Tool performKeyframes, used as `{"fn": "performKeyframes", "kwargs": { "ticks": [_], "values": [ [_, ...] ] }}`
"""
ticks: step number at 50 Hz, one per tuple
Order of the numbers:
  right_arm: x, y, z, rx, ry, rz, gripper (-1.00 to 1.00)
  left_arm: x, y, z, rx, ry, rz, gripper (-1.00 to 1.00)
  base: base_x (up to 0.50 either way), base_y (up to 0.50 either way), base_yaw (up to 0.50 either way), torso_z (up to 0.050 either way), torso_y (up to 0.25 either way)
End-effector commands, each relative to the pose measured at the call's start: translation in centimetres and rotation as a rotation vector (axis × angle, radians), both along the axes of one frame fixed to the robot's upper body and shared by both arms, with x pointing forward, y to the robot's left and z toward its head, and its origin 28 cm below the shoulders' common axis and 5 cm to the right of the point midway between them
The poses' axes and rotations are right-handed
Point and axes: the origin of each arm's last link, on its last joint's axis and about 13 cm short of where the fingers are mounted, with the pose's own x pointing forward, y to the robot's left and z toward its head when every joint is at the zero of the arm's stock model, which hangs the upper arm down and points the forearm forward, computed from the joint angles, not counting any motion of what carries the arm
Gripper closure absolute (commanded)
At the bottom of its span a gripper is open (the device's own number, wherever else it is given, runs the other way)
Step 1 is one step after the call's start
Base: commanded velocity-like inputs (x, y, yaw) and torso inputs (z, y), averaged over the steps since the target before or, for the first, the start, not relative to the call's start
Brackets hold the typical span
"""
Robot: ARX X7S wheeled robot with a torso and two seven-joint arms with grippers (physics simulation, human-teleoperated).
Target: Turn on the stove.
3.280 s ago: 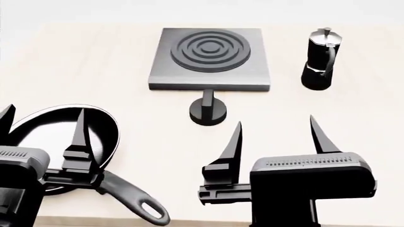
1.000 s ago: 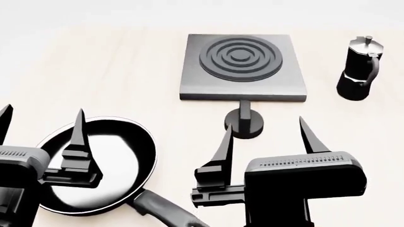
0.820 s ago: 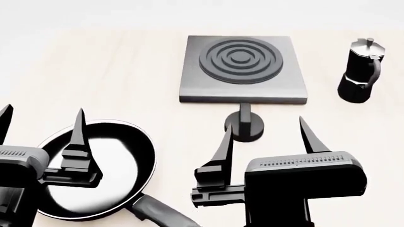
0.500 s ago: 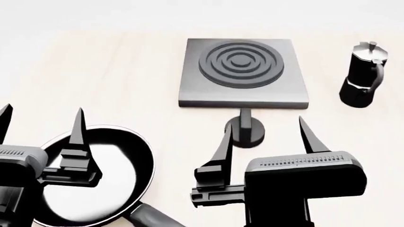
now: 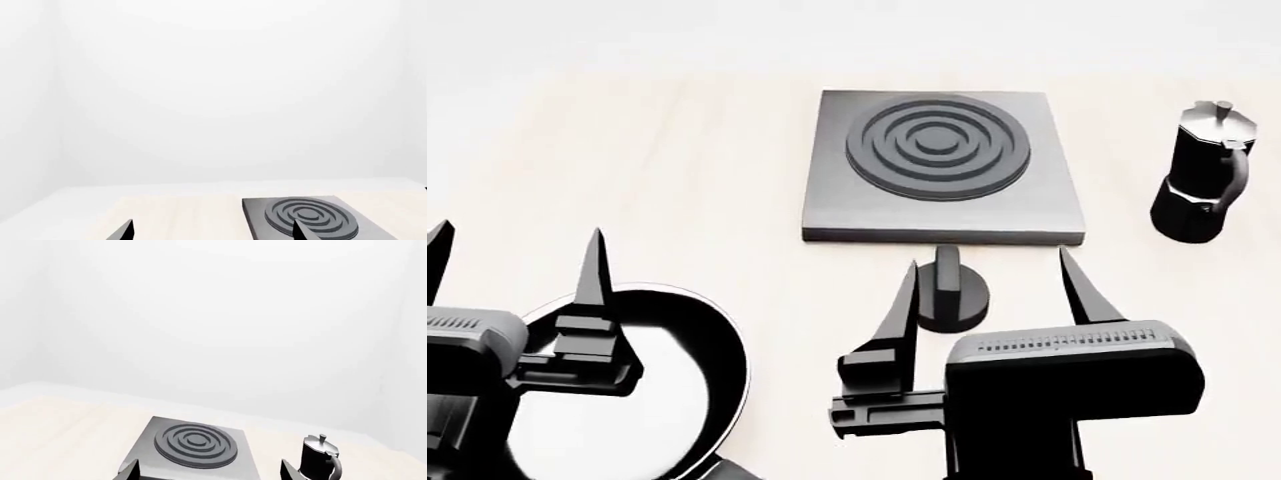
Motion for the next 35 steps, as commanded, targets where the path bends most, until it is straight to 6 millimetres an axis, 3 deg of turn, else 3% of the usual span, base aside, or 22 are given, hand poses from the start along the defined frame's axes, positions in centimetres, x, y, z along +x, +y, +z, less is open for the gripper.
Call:
{"fn": "performKeyframes", "kwargs": {
  "ticks": [1, 35],
  "values": [
    [0.01, 0.01, 0.01, 0.001, 0.0, -0.001, -1.0, 0.01, -0.03, -0.06, 0.001, 0.001, -0.002, -1.0, 0.09, 0.0, 0.0, 0.0, 0.0],
    [-0.01, -0.04, 0.06, 0.001, -0.003, -0.005, -1.0, -0.04, -0.08, 0.0, 0.0, 0.001, -0.006, -1.0, 0.09, 0.0, 0.0, 0.0, 0.0]
  ]
}}
